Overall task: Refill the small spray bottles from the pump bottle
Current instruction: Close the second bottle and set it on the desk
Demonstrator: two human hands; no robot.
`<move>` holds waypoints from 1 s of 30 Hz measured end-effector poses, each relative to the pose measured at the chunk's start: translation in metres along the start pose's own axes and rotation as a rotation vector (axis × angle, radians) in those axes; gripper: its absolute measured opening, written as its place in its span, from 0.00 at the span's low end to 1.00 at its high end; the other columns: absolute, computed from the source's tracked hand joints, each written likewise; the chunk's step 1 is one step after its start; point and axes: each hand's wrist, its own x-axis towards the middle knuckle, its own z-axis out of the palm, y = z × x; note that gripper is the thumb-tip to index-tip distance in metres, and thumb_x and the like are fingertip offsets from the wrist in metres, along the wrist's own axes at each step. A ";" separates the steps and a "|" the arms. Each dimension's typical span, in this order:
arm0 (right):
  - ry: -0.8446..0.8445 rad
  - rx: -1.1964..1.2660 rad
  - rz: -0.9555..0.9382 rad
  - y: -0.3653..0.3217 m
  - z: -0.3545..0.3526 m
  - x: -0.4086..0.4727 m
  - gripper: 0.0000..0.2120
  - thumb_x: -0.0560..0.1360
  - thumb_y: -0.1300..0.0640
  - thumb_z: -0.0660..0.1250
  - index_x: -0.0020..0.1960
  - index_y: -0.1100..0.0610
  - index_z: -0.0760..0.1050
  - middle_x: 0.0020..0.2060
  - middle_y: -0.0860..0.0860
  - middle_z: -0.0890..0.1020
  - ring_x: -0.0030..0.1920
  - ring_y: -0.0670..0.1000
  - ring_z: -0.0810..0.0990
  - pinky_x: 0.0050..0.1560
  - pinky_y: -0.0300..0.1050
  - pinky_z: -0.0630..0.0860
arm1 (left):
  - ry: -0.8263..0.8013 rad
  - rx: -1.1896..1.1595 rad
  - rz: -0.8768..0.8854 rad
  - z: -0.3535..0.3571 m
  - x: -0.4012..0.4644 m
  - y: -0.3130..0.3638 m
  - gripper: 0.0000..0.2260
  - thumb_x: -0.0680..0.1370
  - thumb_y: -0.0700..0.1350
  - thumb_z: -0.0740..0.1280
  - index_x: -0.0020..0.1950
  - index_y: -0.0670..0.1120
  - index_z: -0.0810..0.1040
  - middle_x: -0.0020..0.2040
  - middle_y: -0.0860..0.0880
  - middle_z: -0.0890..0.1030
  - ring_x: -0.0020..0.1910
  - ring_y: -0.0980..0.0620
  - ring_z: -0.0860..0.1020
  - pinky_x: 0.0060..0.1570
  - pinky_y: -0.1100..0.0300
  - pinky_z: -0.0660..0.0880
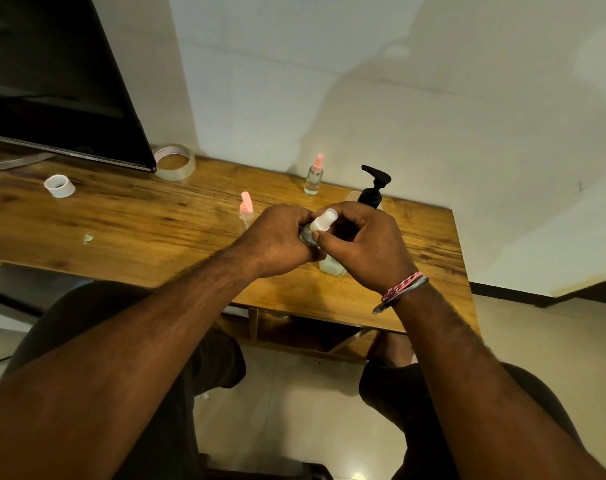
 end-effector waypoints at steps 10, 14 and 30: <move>0.130 -0.157 0.068 -0.004 0.008 0.000 0.12 0.72 0.41 0.77 0.47 0.48 0.83 0.35 0.41 0.82 0.37 0.40 0.80 0.32 0.29 0.72 | 0.054 0.029 -0.007 0.001 -0.001 0.003 0.19 0.71 0.44 0.83 0.61 0.50 0.87 0.52 0.54 0.87 0.51 0.57 0.84 0.48 0.61 0.80; 0.249 -0.197 0.104 -0.007 0.019 -0.002 0.17 0.71 0.37 0.75 0.45 0.50 0.81 0.35 0.42 0.81 0.36 0.41 0.80 0.32 0.33 0.74 | 0.088 0.035 0.004 0.003 0.000 0.005 0.17 0.70 0.44 0.83 0.57 0.50 0.87 0.48 0.55 0.87 0.47 0.59 0.83 0.43 0.64 0.76; 0.060 -0.003 0.009 -0.004 0.008 0.000 0.08 0.76 0.50 0.74 0.55 0.48 0.83 0.45 0.43 0.85 0.48 0.43 0.83 0.47 0.47 0.82 | 0.041 -0.051 0.007 -0.002 -0.005 0.007 0.12 0.73 0.44 0.81 0.54 0.53 0.87 0.47 0.56 0.87 0.49 0.60 0.84 0.49 0.62 0.80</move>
